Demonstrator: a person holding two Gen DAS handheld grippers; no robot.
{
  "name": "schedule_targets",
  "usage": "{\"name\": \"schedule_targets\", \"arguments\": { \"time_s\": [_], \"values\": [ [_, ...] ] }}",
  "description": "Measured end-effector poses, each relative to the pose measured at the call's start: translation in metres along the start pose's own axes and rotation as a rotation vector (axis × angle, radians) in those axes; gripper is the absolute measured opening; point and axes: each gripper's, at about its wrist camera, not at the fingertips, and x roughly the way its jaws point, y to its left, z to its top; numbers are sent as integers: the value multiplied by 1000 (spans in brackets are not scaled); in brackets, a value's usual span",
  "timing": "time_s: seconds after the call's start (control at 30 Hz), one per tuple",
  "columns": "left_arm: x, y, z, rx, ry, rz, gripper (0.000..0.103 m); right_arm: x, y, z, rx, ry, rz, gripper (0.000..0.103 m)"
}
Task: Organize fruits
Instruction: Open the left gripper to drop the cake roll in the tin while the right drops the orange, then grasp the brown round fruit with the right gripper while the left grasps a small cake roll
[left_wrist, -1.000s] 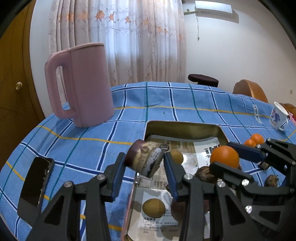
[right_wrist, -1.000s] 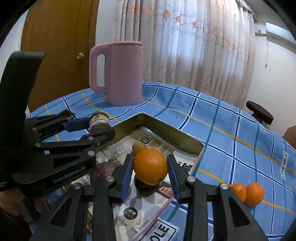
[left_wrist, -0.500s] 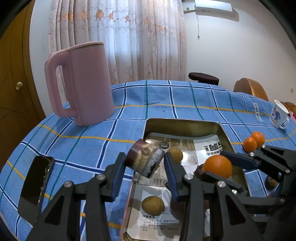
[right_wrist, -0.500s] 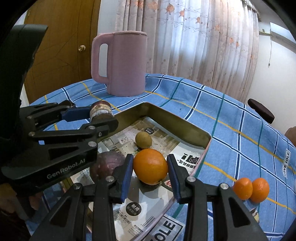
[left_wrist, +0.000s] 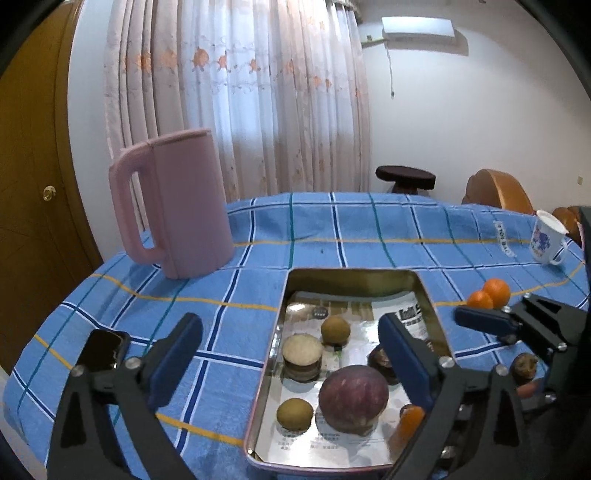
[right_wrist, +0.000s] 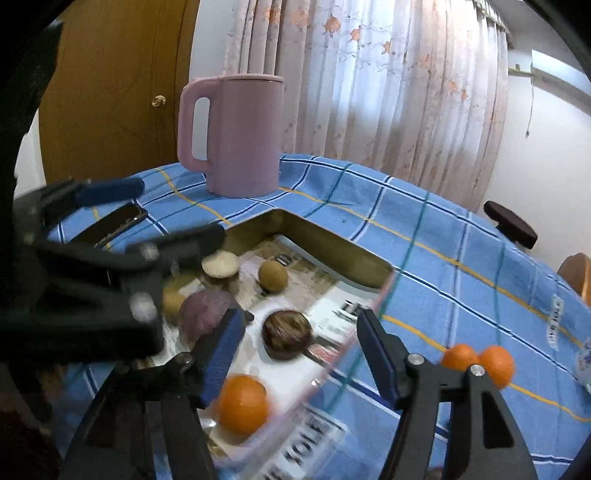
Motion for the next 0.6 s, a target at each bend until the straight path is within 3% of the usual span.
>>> {"name": "schedule_targets", "arguments": {
  "time_s": [0.17,0.33,0.6],
  "values": [
    [-7,-6,1,-23,-15,-38,99,-34,-45,-33,77,31,-101,66],
    [-7,-36,-3,7,-6,-103,99,-51,-91,-67,171,98,-201,66],
    [-5,-71,-7,58,32,-154,99,-49,-107,-82,246,147,-96,66]
  ]
}}
